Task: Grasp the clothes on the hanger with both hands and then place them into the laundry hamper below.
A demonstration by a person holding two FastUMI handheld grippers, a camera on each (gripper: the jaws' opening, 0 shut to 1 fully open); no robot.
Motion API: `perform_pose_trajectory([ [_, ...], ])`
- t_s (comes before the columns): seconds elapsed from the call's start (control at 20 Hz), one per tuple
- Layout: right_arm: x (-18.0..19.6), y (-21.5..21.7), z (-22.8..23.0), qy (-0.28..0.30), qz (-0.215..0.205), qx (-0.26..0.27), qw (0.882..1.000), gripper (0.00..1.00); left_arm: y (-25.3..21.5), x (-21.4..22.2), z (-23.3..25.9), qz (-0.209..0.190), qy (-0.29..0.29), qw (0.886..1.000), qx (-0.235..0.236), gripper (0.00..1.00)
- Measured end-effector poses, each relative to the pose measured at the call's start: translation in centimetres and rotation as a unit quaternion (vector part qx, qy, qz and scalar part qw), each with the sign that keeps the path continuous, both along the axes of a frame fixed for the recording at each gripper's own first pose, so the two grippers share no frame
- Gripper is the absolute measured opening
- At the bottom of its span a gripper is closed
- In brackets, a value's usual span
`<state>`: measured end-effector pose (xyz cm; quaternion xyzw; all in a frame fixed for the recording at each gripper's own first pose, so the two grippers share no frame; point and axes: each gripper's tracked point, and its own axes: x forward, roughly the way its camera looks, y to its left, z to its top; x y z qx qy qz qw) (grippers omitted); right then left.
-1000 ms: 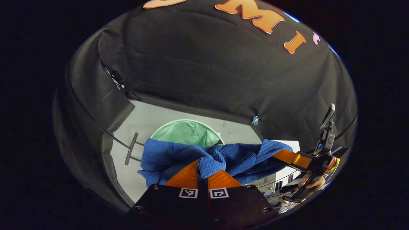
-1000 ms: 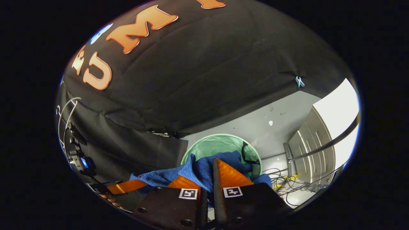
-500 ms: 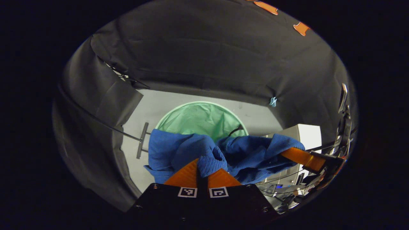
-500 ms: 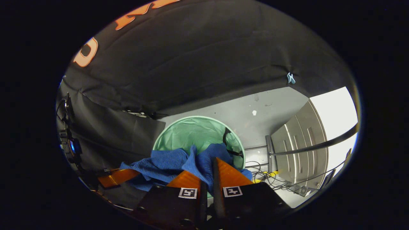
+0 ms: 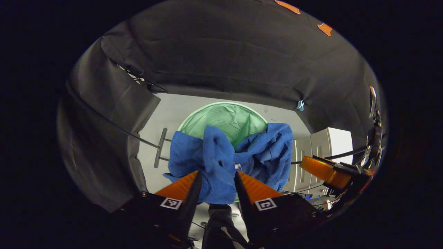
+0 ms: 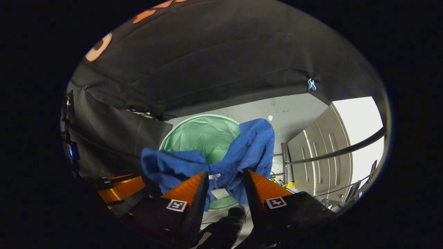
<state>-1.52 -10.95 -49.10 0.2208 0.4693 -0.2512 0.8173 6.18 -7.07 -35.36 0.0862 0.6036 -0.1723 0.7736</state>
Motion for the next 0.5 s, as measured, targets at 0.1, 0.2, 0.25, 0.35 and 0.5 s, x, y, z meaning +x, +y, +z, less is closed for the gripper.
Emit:
perform_pose_trajectory([
  [0.1,-0.7,0.5,0.7,-0.002,0.005,-0.009,1.0,0.76,0.3,-0.1,0.7,0.004,-0.009,1.0,0.0,0.75],
  [0.2,-1.1,1.1,1.8,-0.007,0.006,-0.019,1.0,0.92,0.5,-0.6,1.8,0.004,-0.016,1.0,-0.006,0.82],
  [0.25,-1.3,1.3,2.2,-0.012,0.006,-0.024,1.0,0.95,0.6,-0.6,2.4,0.004,-0.02,1.0,-0.007,0.8],
  [0.35,-1.8,1.6,3.7,-0.02,0.004,-0.033,0.999,0.99,0.9,-0.8,3.5,0.001,-0.032,0.999,-0.011,0.97],
  [0.5,-2.3,1.9,6.4,-0.04,0.005,-0.052,0.998,0.99,0.8,-1.6,5.5,-0.004,-0.056,0.998,-0.015,0.96],
])
